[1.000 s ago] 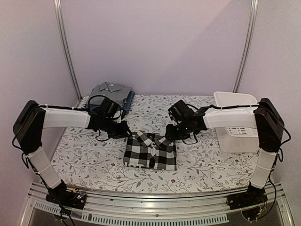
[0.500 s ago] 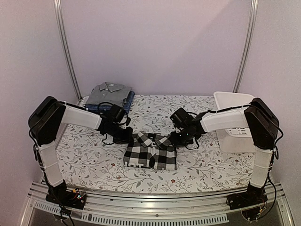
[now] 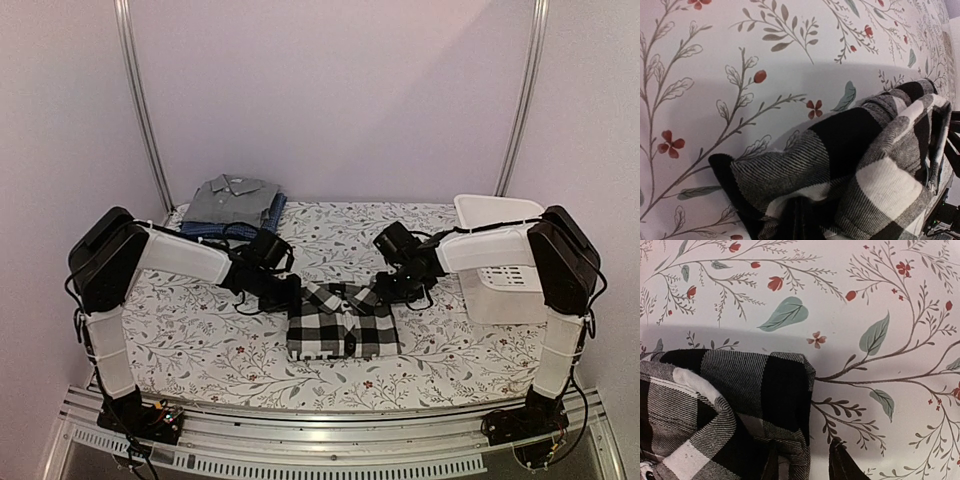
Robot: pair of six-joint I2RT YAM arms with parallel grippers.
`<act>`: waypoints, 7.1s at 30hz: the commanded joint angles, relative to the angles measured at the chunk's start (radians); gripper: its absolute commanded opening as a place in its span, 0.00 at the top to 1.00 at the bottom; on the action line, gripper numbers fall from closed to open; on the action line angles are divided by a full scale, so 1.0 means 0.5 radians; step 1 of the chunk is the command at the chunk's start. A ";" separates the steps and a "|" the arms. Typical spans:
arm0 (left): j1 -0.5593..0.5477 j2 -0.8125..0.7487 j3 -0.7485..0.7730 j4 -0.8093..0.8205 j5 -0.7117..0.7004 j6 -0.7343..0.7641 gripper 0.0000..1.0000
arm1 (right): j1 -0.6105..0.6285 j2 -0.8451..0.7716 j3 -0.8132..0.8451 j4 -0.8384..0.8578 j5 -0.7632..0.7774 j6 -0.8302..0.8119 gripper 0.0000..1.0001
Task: Fold and stack the long sleeve shirts
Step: Move the square-folded shirt to the center of the board, then pick up the square-folded shirt from the center of the board.
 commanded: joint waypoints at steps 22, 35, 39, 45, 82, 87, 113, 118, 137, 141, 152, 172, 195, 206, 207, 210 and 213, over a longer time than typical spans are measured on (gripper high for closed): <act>0.449 -0.416 -0.015 -0.214 -0.179 0.250 0.60 | 0.648 0.152 0.483 -0.371 0.183 0.230 0.22; 0.600 -0.377 -0.057 -0.175 -0.184 0.332 0.58 | 0.417 0.152 0.105 -0.337 0.454 0.209 0.13; 0.623 -0.237 0.058 -0.141 -0.243 0.358 0.58 | 0.261 0.042 -0.037 -0.212 0.438 0.097 0.13; 0.642 -0.003 0.275 -0.072 -0.362 0.367 0.59 | 0.095 -0.046 -0.046 -0.154 0.430 -0.049 0.11; 0.739 0.935 1.337 -0.065 -0.833 0.520 0.58 | 0.104 -0.785 0.233 -0.316 0.331 -0.188 0.01; 0.740 0.983 1.407 -0.066 -0.859 0.531 0.80 | 0.104 -0.755 0.246 -0.319 0.303 -0.181 0.01; 0.652 -0.140 -0.147 0.086 -0.768 0.177 1.00 | 0.122 -0.713 0.148 -0.169 0.223 -0.151 0.01; 0.468 -0.392 -0.486 0.109 -0.740 -0.032 1.00 | 0.123 -0.716 0.115 -0.138 0.212 -0.153 0.01; -0.267 -0.283 -0.373 -0.022 -0.792 -0.484 1.00 | 0.122 -0.842 -0.142 -0.116 0.188 -0.083 0.01; -0.316 -0.308 -0.406 -0.028 -0.761 -0.479 1.00 | 0.122 -0.841 -0.152 -0.113 0.179 -0.075 0.01; -0.367 -0.380 -0.386 -0.081 -0.673 -0.364 0.72 | 0.122 -0.809 -0.164 -0.139 0.187 -0.035 0.01; -0.402 -0.127 0.482 -0.311 -0.234 0.261 0.60 | -0.096 -0.659 -0.369 -0.211 0.294 0.213 0.22; -0.220 0.706 1.103 -0.339 0.037 0.336 0.60 | -0.390 -0.403 -0.605 0.066 0.215 0.193 0.38; -0.256 0.827 1.174 -0.342 0.082 0.221 0.71 | -0.388 -0.190 -0.593 0.194 0.061 0.197 0.64; -0.260 0.825 1.171 -0.329 0.098 0.204 0.74 | -0.385 -0.190 -0.588 0.185 0.060 0.198 0.68; -0.271 0.807 1.181 -0.312 0.123 0.173 0.89 | -0.368 -0.221 -0.547 0.121 0.091 0.195 0.82; -0.270 0.759 1.198 -0.308 0.131 0.156 1.00 | -0.341 -0.275 -0.483 0.038 0.131 0.194 0.92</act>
